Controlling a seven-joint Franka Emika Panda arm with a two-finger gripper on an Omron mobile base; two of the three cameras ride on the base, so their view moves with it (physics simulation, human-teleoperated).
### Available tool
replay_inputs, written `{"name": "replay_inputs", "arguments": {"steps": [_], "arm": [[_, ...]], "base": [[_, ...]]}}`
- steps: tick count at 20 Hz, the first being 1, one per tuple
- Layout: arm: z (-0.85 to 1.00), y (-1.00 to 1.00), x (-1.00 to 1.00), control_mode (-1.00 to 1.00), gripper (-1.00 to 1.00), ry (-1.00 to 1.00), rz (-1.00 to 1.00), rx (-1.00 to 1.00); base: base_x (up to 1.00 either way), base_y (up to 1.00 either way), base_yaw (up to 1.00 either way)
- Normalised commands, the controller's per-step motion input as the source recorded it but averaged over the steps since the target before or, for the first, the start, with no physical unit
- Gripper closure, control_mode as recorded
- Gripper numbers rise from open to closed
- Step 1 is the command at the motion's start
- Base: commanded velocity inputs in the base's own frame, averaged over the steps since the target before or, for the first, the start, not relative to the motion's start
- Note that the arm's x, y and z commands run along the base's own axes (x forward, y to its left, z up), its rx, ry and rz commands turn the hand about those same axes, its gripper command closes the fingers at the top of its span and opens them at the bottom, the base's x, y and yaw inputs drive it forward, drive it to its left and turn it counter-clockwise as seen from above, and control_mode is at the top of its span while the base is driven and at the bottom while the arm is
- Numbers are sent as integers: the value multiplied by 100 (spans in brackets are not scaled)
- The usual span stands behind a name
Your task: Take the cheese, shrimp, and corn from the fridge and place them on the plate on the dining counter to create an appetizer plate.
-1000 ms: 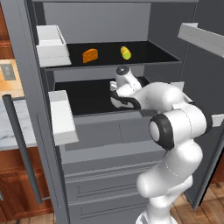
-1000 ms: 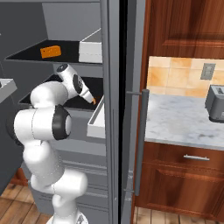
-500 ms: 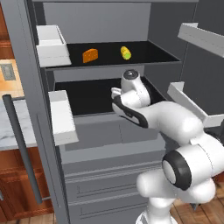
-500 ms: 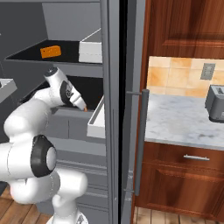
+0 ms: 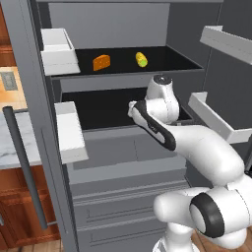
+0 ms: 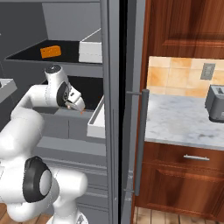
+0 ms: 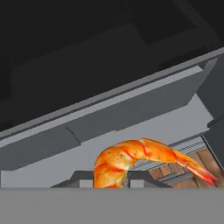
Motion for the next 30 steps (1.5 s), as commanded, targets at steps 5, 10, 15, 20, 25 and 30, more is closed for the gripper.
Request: {"name": "replay_inputs", "arguments": {"steps": [5, 10, 15, 20, 25, 30], "arm": [[1, 9, -21, -100, 100, 10, 9, 0], [0, 3, -5, 100, 100, 0, 0, 0], [0, 0, 0, 100, 100, 0, 0, 0], [0, 0, 0, 100, 100, 0, 0, 0], [0, 0, 0, 100, 100, 0, 0, 0], [0, 0, 0, 100, 100, 0, 0, 0]], "base": [[0, 0, 0], [-58, 19, 0], [-97, 28, 0], [-50, 17, -55], [-23, 0, -94], [-31, 0, -94]]}}
